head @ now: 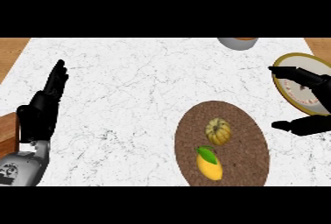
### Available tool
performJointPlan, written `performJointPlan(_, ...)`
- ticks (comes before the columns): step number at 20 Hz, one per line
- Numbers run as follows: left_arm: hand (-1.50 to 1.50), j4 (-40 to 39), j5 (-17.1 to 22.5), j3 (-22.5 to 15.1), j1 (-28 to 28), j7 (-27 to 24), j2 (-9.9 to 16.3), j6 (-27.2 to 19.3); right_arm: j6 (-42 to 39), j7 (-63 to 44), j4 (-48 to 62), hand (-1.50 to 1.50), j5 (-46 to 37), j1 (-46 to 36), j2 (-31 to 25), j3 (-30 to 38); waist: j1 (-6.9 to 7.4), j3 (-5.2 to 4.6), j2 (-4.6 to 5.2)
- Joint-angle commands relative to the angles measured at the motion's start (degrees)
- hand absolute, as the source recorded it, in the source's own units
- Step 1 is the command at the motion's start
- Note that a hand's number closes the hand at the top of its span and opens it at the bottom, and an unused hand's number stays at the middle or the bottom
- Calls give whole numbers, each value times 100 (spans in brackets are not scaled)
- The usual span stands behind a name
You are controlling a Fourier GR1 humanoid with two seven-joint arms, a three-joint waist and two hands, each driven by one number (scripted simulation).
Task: Pick the squash from the placemat and place it in the bowl
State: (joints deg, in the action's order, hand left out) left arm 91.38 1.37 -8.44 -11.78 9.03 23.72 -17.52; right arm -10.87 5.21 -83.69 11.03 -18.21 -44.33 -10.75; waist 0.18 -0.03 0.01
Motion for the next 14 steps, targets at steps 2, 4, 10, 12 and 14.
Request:
performJointPlan(2,0,54,-20,118,-21,41,45,53,-605,-894,-734,-150,-423,-330,-534,-454,-11,-8,-26)
performJointPlan(4,0,-30,-144,-35,43,-79,-91,-4,-1000,-1566,-616,-150,-420,-979,-633,-634,98,-15,-2)
performJointPlan(10,0,-72,-130,4,-92,-63,-180,31,-1662,-2934,-714,-150,-1069,-1848,-277,-1626,151,-17,9)
performJointPlan(12,0,-1,-175,-27,-122,26,-170,63,-1918,-3263,-545,-150,-1162,-2123,89,-1933,173,-12,14)
performJointPlan(14,0,-93,-209,22,-278,93,-246,34,-2102,-3565,-318,-150,-1193,-2390,522,-2052,123,-6,17)
